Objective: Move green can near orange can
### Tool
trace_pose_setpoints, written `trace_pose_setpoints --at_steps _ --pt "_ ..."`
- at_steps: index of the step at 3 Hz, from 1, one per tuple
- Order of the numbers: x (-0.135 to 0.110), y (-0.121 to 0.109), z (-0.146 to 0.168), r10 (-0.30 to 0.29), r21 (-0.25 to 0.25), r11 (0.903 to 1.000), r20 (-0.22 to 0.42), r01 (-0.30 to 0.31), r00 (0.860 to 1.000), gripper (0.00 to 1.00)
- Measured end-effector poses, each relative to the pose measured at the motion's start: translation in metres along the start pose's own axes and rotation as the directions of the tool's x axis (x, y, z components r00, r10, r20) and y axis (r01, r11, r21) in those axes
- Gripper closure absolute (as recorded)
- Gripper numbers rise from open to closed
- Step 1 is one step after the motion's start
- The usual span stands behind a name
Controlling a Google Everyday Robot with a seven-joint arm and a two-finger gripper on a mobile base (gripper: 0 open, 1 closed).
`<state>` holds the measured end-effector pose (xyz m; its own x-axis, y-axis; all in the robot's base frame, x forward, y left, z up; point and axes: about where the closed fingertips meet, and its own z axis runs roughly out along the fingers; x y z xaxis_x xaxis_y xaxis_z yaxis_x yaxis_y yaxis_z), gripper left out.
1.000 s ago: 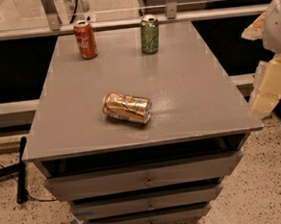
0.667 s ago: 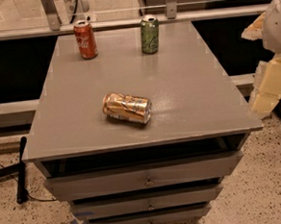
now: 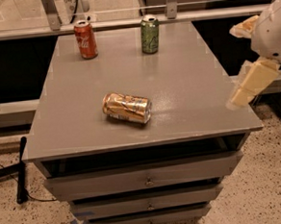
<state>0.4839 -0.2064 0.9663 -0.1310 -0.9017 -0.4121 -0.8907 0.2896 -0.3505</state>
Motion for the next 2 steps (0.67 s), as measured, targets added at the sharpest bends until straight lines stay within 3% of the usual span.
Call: trace_pose_setpoints --at_steps 1,2 --pt "-0.009 -0.035 0.024 -0.005 0.064 0.9979 0.167 -0.005 0.986 0.00" --pt "-0.037 -0.083 0.050 0.005 0.116 0.9917 0.408 -0.057 0.913 0.00"
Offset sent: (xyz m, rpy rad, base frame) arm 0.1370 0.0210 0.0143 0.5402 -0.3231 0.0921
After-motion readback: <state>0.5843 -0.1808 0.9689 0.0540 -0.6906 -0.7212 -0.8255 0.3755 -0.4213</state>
